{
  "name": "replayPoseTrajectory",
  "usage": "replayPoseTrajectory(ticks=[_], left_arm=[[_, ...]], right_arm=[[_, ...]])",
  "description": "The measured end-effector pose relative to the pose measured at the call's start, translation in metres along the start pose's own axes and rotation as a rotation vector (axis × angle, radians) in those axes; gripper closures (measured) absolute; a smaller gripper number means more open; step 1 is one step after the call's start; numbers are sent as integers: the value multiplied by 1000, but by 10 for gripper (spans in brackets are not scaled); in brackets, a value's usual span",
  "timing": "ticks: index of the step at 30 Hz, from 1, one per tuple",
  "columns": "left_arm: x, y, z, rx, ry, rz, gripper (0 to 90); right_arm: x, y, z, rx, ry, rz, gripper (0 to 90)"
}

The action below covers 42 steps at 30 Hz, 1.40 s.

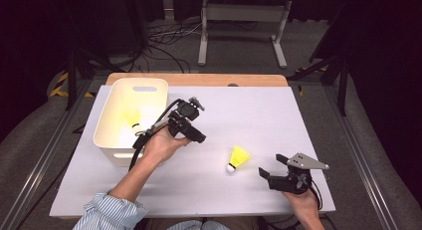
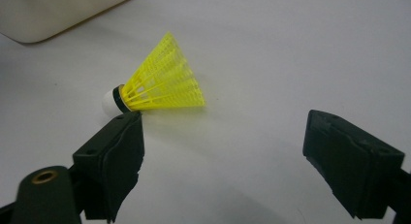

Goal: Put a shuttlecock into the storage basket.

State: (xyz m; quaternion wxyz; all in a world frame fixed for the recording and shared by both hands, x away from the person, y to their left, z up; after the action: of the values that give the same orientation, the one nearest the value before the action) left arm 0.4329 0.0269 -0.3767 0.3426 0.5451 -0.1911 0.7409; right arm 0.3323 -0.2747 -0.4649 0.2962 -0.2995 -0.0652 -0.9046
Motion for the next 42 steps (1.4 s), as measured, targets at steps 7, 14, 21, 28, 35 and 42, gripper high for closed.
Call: replayPoseTrajectory(ticks=[7, 14, 21, 28, 35, 42], left_arm=[[-5, 7, 1, -14, 2, 13, 312], [-10, 7, 0, -11, -12, 8, 305], [-13, 9, -3, -7, -5, 0, 303], [-16, 9, -4, -2, -12, -4, 302], [-19, 11, -4, -8, -4, 1, 305], [-20, 11, -5, -8, -5, -2, 306]], right_arm=[[-2, -2, 14, -20, -30, 21, 230], [-9, -2, 23, -40, -79, 40, 288], [-18, -6, 33, -48, -122, 77, 349], [-29, -10, 42, -53, -169, 110, 397], [-40, -13, 48, -63, -233, 135, 450], [-50, -13, 51, -87, -267, 165, 474]])
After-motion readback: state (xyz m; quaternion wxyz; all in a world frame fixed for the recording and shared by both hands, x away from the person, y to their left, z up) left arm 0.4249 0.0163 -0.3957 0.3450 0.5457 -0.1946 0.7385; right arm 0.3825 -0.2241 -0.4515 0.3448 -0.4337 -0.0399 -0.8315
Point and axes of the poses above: each handheld gripper's, and its own axes: x roughly backward along the jaws, z roughly out of its top, y roughly to its right, the point moved 4 cm from there along -x, roughly forward along the jaws, and after that the axes turned 6 degrees about -y, right-handed, at the moved point
